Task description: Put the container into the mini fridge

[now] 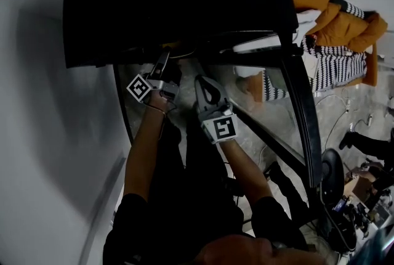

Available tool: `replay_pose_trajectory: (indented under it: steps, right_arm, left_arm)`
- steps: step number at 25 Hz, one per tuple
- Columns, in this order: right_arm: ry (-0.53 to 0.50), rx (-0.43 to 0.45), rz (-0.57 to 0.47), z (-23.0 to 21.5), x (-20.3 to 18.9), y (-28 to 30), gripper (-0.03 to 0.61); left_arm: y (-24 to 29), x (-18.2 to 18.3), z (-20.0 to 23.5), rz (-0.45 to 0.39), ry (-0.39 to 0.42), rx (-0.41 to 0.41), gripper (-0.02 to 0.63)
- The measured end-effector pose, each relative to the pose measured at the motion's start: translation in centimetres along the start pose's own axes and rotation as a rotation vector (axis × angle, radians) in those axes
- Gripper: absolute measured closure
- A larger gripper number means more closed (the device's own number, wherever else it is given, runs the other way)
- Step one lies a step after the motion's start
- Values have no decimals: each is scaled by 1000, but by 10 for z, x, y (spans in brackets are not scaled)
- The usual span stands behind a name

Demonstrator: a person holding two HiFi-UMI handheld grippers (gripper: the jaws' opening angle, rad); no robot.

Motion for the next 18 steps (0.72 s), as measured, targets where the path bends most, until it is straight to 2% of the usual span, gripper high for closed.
replay_pose_trajectory:
  steps: [7,11,15,18]
  right_arm:
    - [16,-10,9,-5,-8,0,577]
    - [24,-4,1,-5,-9,0,577]
    - [29,0,9,-3,-10,-1,578]
    - [37,-8,8,-5,-10,-4,577]
  left_arm:
    - [9,6,9,-38,-4,22,391]
    - [13,13,15,-91,-31,47,391]
    - [21,12,13,-109,-46,49,393]
    - [26,5,8,-127,-6,55,394]
Point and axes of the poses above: the fingertips, and each gripper's own axes: y forward along the fingers, z to its left, x out of its top, the point moved 9 cm from there along -y, backward along the fingers, and after that the axes turned 8 degrees about x, right-handed, at the moved point
